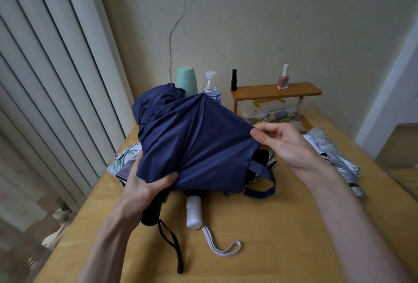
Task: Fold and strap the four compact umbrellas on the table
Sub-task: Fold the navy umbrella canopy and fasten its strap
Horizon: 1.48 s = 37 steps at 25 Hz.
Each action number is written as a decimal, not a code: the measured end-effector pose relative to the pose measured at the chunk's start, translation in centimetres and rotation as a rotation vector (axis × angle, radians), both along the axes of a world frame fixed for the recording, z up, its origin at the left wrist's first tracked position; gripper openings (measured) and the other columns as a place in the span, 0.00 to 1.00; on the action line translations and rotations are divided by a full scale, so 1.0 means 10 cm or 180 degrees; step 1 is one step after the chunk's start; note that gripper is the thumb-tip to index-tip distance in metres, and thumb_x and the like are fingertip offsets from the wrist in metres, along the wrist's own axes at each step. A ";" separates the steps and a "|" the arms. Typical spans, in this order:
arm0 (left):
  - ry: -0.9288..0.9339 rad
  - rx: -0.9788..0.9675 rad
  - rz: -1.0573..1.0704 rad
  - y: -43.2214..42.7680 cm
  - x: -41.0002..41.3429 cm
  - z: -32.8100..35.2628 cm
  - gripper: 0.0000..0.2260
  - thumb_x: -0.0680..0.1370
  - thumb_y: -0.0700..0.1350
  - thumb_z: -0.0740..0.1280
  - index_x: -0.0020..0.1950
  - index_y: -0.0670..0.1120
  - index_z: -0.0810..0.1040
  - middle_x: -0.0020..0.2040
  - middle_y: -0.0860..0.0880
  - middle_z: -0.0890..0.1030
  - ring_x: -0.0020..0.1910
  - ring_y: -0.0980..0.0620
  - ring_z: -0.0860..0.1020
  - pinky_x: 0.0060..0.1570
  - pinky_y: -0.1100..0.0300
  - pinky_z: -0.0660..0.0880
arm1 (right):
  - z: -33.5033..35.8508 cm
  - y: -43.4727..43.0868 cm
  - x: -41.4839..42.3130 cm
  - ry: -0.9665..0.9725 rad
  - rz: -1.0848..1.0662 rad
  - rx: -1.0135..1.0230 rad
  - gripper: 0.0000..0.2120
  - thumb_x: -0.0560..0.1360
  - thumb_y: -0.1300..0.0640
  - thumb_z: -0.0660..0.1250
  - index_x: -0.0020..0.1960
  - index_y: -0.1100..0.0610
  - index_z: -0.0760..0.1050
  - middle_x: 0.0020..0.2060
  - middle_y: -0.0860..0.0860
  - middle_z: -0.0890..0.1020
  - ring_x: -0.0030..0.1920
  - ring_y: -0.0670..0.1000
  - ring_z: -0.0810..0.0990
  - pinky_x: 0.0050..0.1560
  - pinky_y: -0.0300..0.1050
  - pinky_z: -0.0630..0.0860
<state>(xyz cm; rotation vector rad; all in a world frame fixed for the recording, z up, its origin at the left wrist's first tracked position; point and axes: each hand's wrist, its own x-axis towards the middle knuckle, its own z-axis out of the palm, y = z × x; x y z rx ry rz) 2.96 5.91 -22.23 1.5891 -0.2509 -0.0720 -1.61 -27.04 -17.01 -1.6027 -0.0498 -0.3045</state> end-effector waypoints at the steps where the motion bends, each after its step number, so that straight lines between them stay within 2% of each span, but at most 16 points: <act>1: 0.0009 0.0012 0.0021 -0.01 0.00 0.00 0.56 0.50 0.56 0.87 0.75 0.50 0.71 0.64 0.48 0.82 0.54 0.54 0.86 0.47 0.61 0.84 | 0.00 0.03 0.02 0.0004 -0.0022 0.0112 0.08 0.80 0.58 0.71 0.56 0.59 0.85 0.54 0.54 0.88 0.57 0.51 0.86 0.58 0.42 0.81; 3: 0.0015 0.0033 0.0085 -0.04 0.00 -0.01 0.56 0.50 0.58 0.88 0.76 0.51 0.71 0.65 0.50 0.82 0.58 0.54 0.84 0.58 0.53 0.82 | -0.02 0.12 0.05 0.0073 0.0028 0.0438 0.11 0.81 0.57 0.69 0.61 0.59 0.83 0.57 0.54 0.87 0.59 0.51 0.85 0.63 0.47 0.80; 4: -0.0005 0.0025 0.0117 -0.07 -0.01 -0.02 0.54 0.52 0.57 0.87 0.76 0.51 0.71 0.65 0.51 0.82 0.58 0.55 0.84 0.62 0.49 0.81 | -0.03 0.17 0.06 0.0130 0.0036 0.0534 0.13 0.80 0.55 0.71 0.63 0.57 0.82 0.58 0.54 0.87 0.61 0.51 0.85 0.64 0.48 0.79; 7: -0.0042 0.0059 0.0141 -0.10 -0.02 -0.01 0.55 0.54 0.56 0.85 0.79 0.53 0.68 0.68 0.51 0.80 0.62 0.52 0.83 0.66 0.44 0.79 | -0.07 0.22 0.08 0.0197 -0.0266 0.0371 0.15 0.76 0.54 0.77 0.61 0.54 0.83 0.55 0.51 0.88 0.60 0.53 0.86 0.60 0.49 0.82; 9: -0.0042 0.0080 0.0152 -0.08 -0.01 -0.02 0.56 0.54 0.57 0.85 0.80 0.54 0.67 0.69 0.50 0.79 0.64 0.49 0.82 0.66 0.41 0.79 | -0.04 0.19 0.08 0.0129 -0.0230 0.0306 0.11 0.79 0.58 0.74 0.60 0.58 0.83 0.54 0.52 0.89 0.59 0.54 0.86 0.59 0.46 0.82; 11: -0.0041 0.0069 0.0125 -0.07 -0.01 -0.01 0.56 0.53 0.57 0.85 0.79 0.53 0.67 0.69 0.50 0.79 0.64 0.49 0.81 0.66 0.43 0.79 | -0.01 0.15 0.06 0.0006 -0.0067 0.0298 0.13 0.81 0.63 0.69 0.64 0.61 0.82 0.57 0.54 0.88 0.60 0.52 0.86 0.62 0.44 0.82; 14: -0.0040 0.0013 0.0087 -0.09 -0.01 0.01 0.56 0.53 0.57 0.85 0.79 0.52 0.68 0.69 0.51 0.79 0.62 0.53 0.82 0.63 0.50 0.80 | 0.01 0.17 0.07 -0.0237 -0.0008 0.0379 0.17 0.81 0.68 0.67 0.69 0.61 0.79 0.60 0.55 0.86 0.64 0.53 0.84 0.65 0.45 0.80; 17: -0.0028 0.0001 0.0069 -0.09 -0.03 0.03 0.55 0.53 0.57 0.85 0.78 0.53 0.68 0.67 0.52 0.80 0.60 0.54 0.83 0.60 0.53 0.81 | 0.04 0.25 0.05 -0.0157 0.0332 0.0818 0.22 0.81 0.72 0.65 0.71 0.55 0.79 0.63 0.55 0.85 0.66 0.52 0.82 0.65 0.43 0.79; 19: -0.0014 0.0005 0.0057 -0.08 -0.04 0.04 0.52 0.57 0.53 0.87 0.77 0.53 0.69 0.66 0.52 0.80 0.58 0.56 0.84 0.57 0.56 0.81 | 0.06 0.25 0.02 -0.0044 0.0585 0.0875 0.24 0.80 0.69 0.67 0.72 0.51 0.78 0.66 0.53 0.84 0.67 0.50 0.81 0.67 0.43 0.76; 21: -0.0056 0.0003 0.0021 -0.08 -0.04 0.05 0.47 0.61 0.46 0.88 0.76 0.53 0.69 0.65 0.53 0.80 0.54 0.62 0.84 0.51 0.64 0.82 | 0.08 0.25 0.00 -0.0030 0.0533 0.0740 0.22 0.78 0.62 0.72 0.71 0.55 0.78 0.65 0.53 0.84 0.68 0.52 0.81 0.69 0.46 0.76; 23: -0.0097 0.0042 0.0019 -0.09 -0.04 0.05 0.46 0.61 0.45 0.85 0.75 0.53 0.69 0.64 0.55 0.79 0.52 0.66 0.83 0.47 0.69 0.81 | 0.09 0.21 -0.03 0.0014 0.0404 0.0450 0.20 0.74 0.56 0.74 0.65 0.61 0.81 0.61 0.55 0.86 0.64 0.54 0.83 0.68 0.48 0.77; 26: -0.0072 0.0073 -0.0055 -0.07 -0.01 0.03 0.51 0.60 0.47 0.88 0.79 0.51 0.67 0.66 0.54 0.79 0.54 0.65 0.83 0.49 0.67 0.81 | 0.16 0.06 -0.10 0.0034 0.0249 -0.0626 0.17 0.73 0.50 0.75 0.54 0.63 0.84 0.51 0.55 0.88 0.56 0.53 0.86 0.59 0.46 0.81; 29: -0.0089 0.0108 -0.0088 -0.02 0.02 0.02 0.60 0.54 0.56 0.87 0.83 0.54 0.63 0.70 0.53 0.78 0.59 0.62 0.82 0.58 0.61 0.79 | 0.24 -0.12 -0.18 -0.0054 0.0138 -0.1161 0.15 0.71 0.47 0.76 0.47 0.59 0.84 0.46 0.52 0.88 0.50 0.52 0.87 0.53 0.46 0.84; 31: -0.0092 0.0123 -0.0116 -0.03 0.01 0.01 0.61 0.53 0.57 0.85 0.83 0.55 0.63 0.70 0.53 0.78 0.60 0.61 0.82 0.61 0.58 0.79 | 0.28 -0.13 -0.21 -0.0196 0.0108 -0.1216 0.15 0.70 0.46 0.76 0.47 0.57 0.83 0.46 0.51 0.88 0.49 0.50 0.87 0.54 0.46 0.84; 35: -0.0186 0.0217 -0.0283 -0.10 -0.01 -0.01 0.58 0.55 0.57 0.86 0.82 0.58 0.63 0.72 0.56 0.77 0.64 0.62 0.81 0.61 0.61 0.78 | 0.29 0.03 -0.23 -0.0077 0.0516 -0.0963 0.17 0.74 0.51 0.76 0.62 0.53 0.82 0.57 0.45 0.87 0.59 0.45 0.85 0.59 0.43 0.82; 37: -0.0201 0.0273 -0.0332 -0.08 0.01 -0.02 0.60 0.56 0.58 0.86 0.83 0.60 0.61 0.74 0.57 0.75 0.66 0.62 0.79 0.66 0.58 0.77 | 0.25 0.06 -0.21 0.0157 0.0420 -0.1029 0.15 0.74 0.48 0.77 0.57 0.54 0.86 0.54 0.48 0.88 0.57 0.50 0.86 0.58 0.44 0.79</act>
